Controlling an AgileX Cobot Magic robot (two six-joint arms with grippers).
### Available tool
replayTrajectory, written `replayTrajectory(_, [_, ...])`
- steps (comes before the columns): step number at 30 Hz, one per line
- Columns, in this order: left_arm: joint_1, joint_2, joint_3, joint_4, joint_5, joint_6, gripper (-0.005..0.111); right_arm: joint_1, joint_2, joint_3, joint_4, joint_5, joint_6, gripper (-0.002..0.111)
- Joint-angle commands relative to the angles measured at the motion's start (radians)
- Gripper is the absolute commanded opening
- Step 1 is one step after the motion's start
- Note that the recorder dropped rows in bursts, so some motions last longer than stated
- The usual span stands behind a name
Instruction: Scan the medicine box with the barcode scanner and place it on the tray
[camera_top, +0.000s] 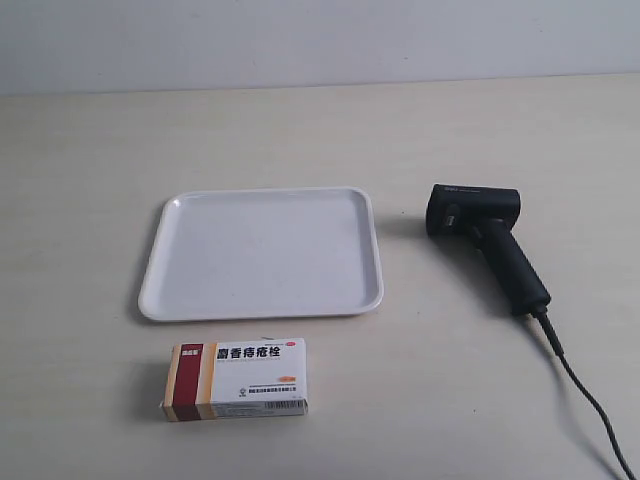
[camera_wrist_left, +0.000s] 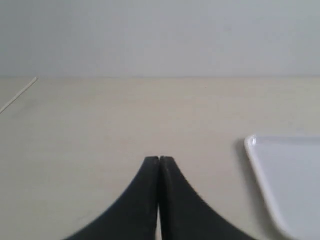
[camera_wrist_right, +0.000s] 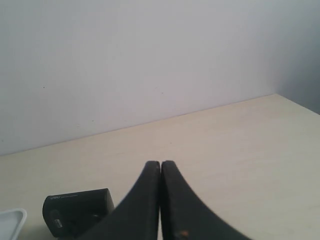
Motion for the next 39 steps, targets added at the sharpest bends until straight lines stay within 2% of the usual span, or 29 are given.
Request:
replayTrajectory(1, [0.002, -0.005, -0.002, -0.232, -0.333, -0.292, 0.003, -0.007, -0.006, 0.004, 0.000, -0.018, -0.001, 0.001])
replayTrajectory(4, [0.002, -0.005, -0.047, -0.140, -0.380, -0.313, 0.000, -0.007, -0.006, 0.004, 0.000, -0.024, -0.001, 0.001])
replayTrajectory(6, [0.002, 0.039, -0.114, -0.092, -0.346, -0.315, 0.000, -0.007, -0.006, 0.004, 0.000, -0.024, -0.001, 0.001])
replayTrajectory(7, [0.002, 0.088, -0.160, -0.074, -0.298, -0.315, 0.000, -0.007, -0.006, 0.004, 0.000, -0.024, -0.001, 0.001])
replayTrajectory(9, [0.000, 0.201, -0.261, -0.047, -0.118, -0.296, 0.000, -0.007, -0.006, 0.004, 0.000, -0.024, -0.001, 0.001])
replayTrajectory(11, [-0.006, 0.343, -0.338, -0.102, 0.047, -0.221, 0.000, -0.007, -0.006, 0.004, 0.000, -0.024, -0.001, 0.001])
replayTrajectory(12, [-0.017, 0.417, -0.353, -0.159, 0.076, -0.131, 0.000, -0.007, -0.006, 0.004, 0.000, -0.024, -0.001, 0.001])
replayTrajectory(13, [-0.044, 0.491, -0.363, -0.285, 0.090, 0.009, 0.000, -0.007, -0.006, 0.004, 0.000, -0.024, -0.001, 0.001])
replayTrajectory(15, [-0.103, 0.640, -0.365, -0.527, 0.101, 0.367, 0.000, -0.007, -0.006, 0.004, 0.000, -0.026, -0.001, 0.001])
replayTrajectory(19, [-0.268, 0.931, -0.376, -1.036, 0.162, 1.089, 0.000, -0.007, -0.006, 0.004, 0.000, -0.028, -0.001, 0.001])
replayTrajectory(21, [-0.349, 1.056, -0.386, -1.221, 0.169, 1.319, 0.000, -0.007, -0.006, 0.004, 0.000, -0.028, -0.001, 0.001])
replayTrajectory(23, [-0.409, 1.171, -0.403, -1.350, 0.169, 1.468, 0.003, -0.007, -0.006, 0.004, 0.000, -0.028, -0.001, 0.001])
replayTrajectory(26, [-0.483, 1.286, -0.437, -1.424, 0.176, 1.570, 0.025, -0.007, -0.006, 0.004, 0.000, -0.028, -0.001, 0.001])
replayTrajectory(29, [-0.533, 1.351, -0.472, -1.424, 0.194, 1.652, 0.064, -0.007, -0.006, 0.004, 0.000, -0.028, -0.001, 0.001])
replayTrajectory(32, [-0.553, 1.397, -0.484, -1.424, 0.202, 1.863, 0.101, -0.007, -0.006, 0.004, 0.000, -0.028, -0.001, 0.001])
replayTrajectory(33, [-0.555, 1.414, -0.484, -1.428, 0.215, 1.933, 0.105, -0.007, -0.006, 0.004, 0.000, -0.028, -0.001, 0.001])
replayTrajectory(35, [-0.555, 1.450, -0.486, -1.430, 0.239, 2.071, 0.105, -0.007, -0.006, 0.004, 0.000, -0.028, -0.001, 0.001])
replayTrajectory(39, [-0.555, 1.542, -0.506, -1.426, 0.209, 2.097, 0.105, -0.007, -0.006, 0.004, 0.000, -0.028, -0.001, 0.001])
